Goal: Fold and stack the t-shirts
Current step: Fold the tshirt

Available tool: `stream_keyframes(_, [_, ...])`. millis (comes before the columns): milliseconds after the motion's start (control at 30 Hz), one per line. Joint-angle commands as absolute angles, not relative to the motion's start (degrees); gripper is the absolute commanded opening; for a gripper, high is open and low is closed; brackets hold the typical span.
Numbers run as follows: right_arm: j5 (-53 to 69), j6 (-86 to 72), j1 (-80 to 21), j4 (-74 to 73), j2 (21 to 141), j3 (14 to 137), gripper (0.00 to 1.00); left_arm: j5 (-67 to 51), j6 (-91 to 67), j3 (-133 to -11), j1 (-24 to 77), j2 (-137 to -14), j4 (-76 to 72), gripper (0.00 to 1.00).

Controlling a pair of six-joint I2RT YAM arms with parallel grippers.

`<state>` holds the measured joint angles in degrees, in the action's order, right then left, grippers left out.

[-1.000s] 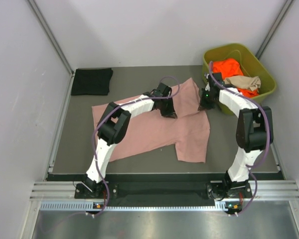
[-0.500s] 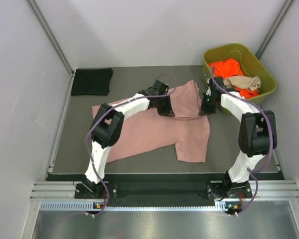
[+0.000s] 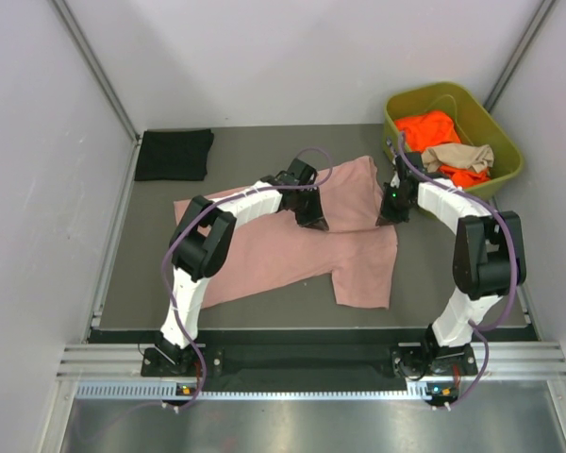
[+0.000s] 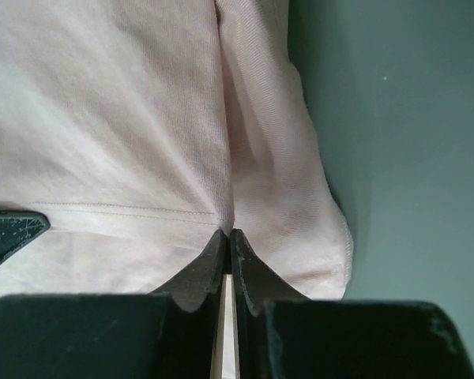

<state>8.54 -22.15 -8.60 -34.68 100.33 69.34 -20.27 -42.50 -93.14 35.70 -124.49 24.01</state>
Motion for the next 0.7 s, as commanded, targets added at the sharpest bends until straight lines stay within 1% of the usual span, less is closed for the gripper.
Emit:
stream_keyframes(0, [5.46, -21.71, -9.14, -33.84, 99.84, 70.75, 0.03, -21.44, -42.01, -92.64, 35.42, -122.52, 22.85, 0.04])
stream_keyframes(300, [5.27, -22.41, -9.76, -33.31, 99.58, 68.73, 0.02, -21.09, -40.43, -93.51, 35.25, -122.96, 23.99, 0.05])
stream_keyframes(400, [5.27, -22.24, -9.67, -33.40, 100.02, 68.91, 0.04, -21.71, -40.25, -93.52, 35.33, -123.40, 24.17, 0.06])
stream_keyframes(467, [5.19, -22.24, -9.67, -33.84, 100.28, 69.17, 0.06, -22.15, -40.17, -93.34, 35.33, -123.49, 24.61, 0.13])
stream_keyframes(500, [5.36, -22.24, -9.75, -33.84, 100.37, 69.17, 0.07, -22.32, -40.25, -93.25, 35.33, -123.49, 24.78, 0.18])
stream_keyframes(533, [5.36, -22.50, -9.67, -33.92, 100.37, 69.34, 0.09, -22.41, -39.99, -92.73, 35.25, -123.05, 24.35, 0.30])
stream_keyframes(567, [5.27, -22.50, -9.84, -34.53, 100.37, 69.52, 0.14, -22.41, -39.82, -92.55, 35.24, -122.70, 24.35, 0.34])
stream_keyframes(633, [4.40, -21.98, -10.02, -35.06, 99.85, 70.66, 0.17, -21.63, -38.50, -91.67, 35.07, -120.60, 24.61, 0.40])
stream_keyframes(667, [3.52, -21.62, -10.28, -35.24, 99.41, 71.19, 0.21, -21.19, -38.06, -91.06, 34.63, -119.54, 24.17, 0.47])
